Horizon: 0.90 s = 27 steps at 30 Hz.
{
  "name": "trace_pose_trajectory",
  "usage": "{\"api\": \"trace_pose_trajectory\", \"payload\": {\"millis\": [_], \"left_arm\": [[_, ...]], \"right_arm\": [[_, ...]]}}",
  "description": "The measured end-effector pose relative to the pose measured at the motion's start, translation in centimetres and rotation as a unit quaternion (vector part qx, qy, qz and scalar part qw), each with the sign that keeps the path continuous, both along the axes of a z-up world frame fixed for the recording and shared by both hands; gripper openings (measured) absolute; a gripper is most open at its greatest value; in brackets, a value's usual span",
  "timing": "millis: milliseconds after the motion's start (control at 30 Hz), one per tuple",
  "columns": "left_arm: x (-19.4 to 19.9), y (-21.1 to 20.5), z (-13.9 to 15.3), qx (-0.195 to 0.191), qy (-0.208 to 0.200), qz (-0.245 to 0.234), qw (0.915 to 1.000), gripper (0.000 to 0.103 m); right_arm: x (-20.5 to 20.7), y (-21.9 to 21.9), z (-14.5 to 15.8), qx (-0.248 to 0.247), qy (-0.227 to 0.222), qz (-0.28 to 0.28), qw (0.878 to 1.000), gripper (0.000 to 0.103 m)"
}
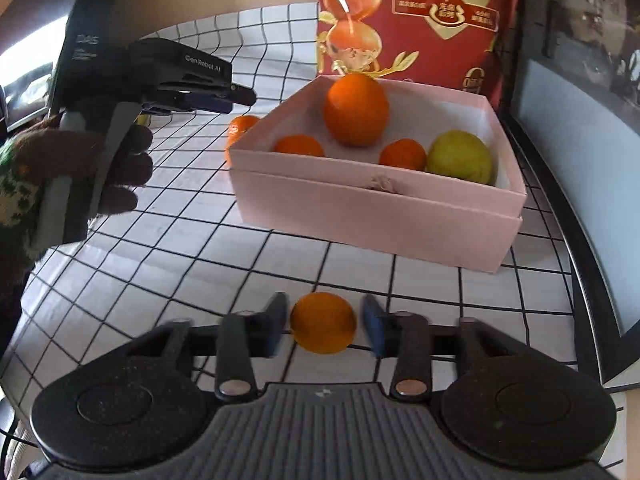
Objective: Organize fruits
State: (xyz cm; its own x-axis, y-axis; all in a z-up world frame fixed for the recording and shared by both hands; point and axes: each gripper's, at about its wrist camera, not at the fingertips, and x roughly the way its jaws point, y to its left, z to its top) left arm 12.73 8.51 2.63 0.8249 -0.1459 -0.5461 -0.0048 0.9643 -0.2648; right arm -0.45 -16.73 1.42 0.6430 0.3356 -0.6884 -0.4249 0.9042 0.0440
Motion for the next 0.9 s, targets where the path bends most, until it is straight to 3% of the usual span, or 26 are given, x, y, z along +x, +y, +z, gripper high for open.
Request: {"api": "trace_pose_trajectory", "payload": {"millis": [33,233,300,367,433,600,800,900], "left_arm": [[0.5,0.1,-0.1,0.003,0.005,-0.001,1.0,0.032],[1.0,-0.7,-0.7,0.053,0.002,-0.017,0.9984,0.032],[0.8,-0.8,-0.9,0.07,0.002,-0.008,0.9975,0.037],[1.0,-0.4,-1.1,0.054,0.015,-0.01,0.9984,0.054],[1.3,0.1,-1.4,0.029,0.035,-0.012,0.9989,0.058],[1.3,0.1,-1.8,0.012,0.039,-0.015,0.999,0.058],[1.7,0.2,-2.4,-0.009,0.037,-0.012,0.9992,0.058],[1.6,0.1,-2.6,-0.012,0.031,-0.012,0.9994,0.053]], "right_arm": [[-0.1,-0.1,-0.2,0.0,-0.011,-0.004,1.0,0.059],[0.2,-0.1,-1.3,0.003,-0.036,-0.019,0.999,0.062],[0.0,-0.3,-1.1,0.01,-0.047,-0.023,0.999,0.064],[-0.2,-0.6,-1.0,0.016,-0.055,-0.027,0.998,0.069],[-0.3,-0.8,-1.0,0.02,-0.062,-0.033,0.997,0.07],[-0.7,-0.8,-0.9,0.02,-0.077,-0.042,0.996,0.077],[-0.4,-0.9,-1.1,0.022,-0.068,-0.046,0.996,0.078],[-0.2,-1.2,-1.1,0.03,-0.062,-0.052,0.996,0.078]]}}
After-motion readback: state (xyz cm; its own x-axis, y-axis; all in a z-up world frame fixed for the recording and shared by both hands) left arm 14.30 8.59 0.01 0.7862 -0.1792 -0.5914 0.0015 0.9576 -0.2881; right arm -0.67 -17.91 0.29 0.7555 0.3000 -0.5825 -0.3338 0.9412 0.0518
